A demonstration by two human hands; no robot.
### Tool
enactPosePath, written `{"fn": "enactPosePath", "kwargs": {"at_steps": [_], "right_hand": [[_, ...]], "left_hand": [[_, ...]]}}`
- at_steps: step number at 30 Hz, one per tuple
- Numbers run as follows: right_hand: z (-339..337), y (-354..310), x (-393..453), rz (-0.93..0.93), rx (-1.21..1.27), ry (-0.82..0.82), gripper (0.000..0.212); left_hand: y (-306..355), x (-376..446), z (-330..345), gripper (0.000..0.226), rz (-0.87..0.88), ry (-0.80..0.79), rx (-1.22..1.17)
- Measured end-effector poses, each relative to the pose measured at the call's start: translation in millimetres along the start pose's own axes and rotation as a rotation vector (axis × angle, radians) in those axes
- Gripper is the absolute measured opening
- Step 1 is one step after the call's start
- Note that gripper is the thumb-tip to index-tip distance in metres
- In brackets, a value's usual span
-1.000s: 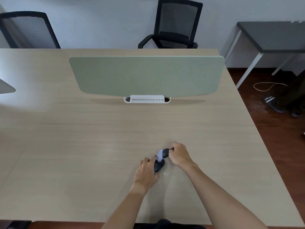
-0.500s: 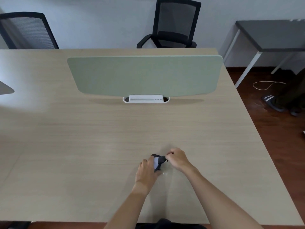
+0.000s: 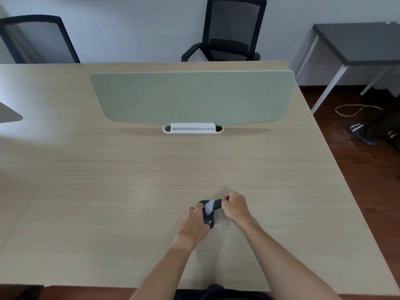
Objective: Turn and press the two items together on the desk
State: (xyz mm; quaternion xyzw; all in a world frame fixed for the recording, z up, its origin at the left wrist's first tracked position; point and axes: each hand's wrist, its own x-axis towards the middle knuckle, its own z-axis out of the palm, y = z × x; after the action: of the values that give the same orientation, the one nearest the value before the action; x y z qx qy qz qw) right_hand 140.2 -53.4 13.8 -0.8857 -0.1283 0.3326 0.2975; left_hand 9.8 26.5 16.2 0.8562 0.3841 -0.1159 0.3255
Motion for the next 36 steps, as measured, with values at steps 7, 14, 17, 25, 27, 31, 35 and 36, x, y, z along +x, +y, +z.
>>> {"fn": "enactPosePath", "kwargs": {"at_steps": [7, 14, 17, 25, 27, 31, 35, 36], "right_hand": [[-5.0, -5.7, -5.9, -0.015, 0.117, 0.031, 0.013], [-4.0, -1.5, -9.8, -0.029, -0.047, 0.093, 0.015], [-8.6, -2.8, -12.2, -0.023, -0.024, 0.121, 0.013], [-8.6, 2.4, -8.9, -0.056, 0.036, -0.002, 0.012], [-12.0, 3.1, -6.9, -0.086, -0.026, 0.089, 0.014], [-15.5, 1.0, -10.0, -0.14, 0.06, 0.018, 0.011], [-14.8, 5.6, -11.0, -0.184, 0.017, -0.047, 0.014], [-15.2, 7.6, -9.8, -0.182, -0.018, -0.012, 0.015]], "left_hand": [[-6.6, 11.1, -12.7, 0.046, 0.096, 0.013, 0.211], [-17.6, 20.8, -12.0, 0.071, 0.324, -0.122, 0.389], [-19.0, 23.6, -11.2, 0.07, 0.33, -0.104, 0.425], [-18.3, 23.0, -9.4, 0.057, 0.231, -0.023, 0.47], [-17.1, 24.1, -6.9, 0.059, 0.241, -0.003, 0.483], [-15.2, 25.7, -4.2, 0.064, 0.366, -0.019, 0.487], [-16.8, 27.5, -6.1, 0.062, 0.36, -0.027, 0.496], [-17.9, 28.0, -7.1, 0.063, 0.351, -0.017, 0.488]]}}
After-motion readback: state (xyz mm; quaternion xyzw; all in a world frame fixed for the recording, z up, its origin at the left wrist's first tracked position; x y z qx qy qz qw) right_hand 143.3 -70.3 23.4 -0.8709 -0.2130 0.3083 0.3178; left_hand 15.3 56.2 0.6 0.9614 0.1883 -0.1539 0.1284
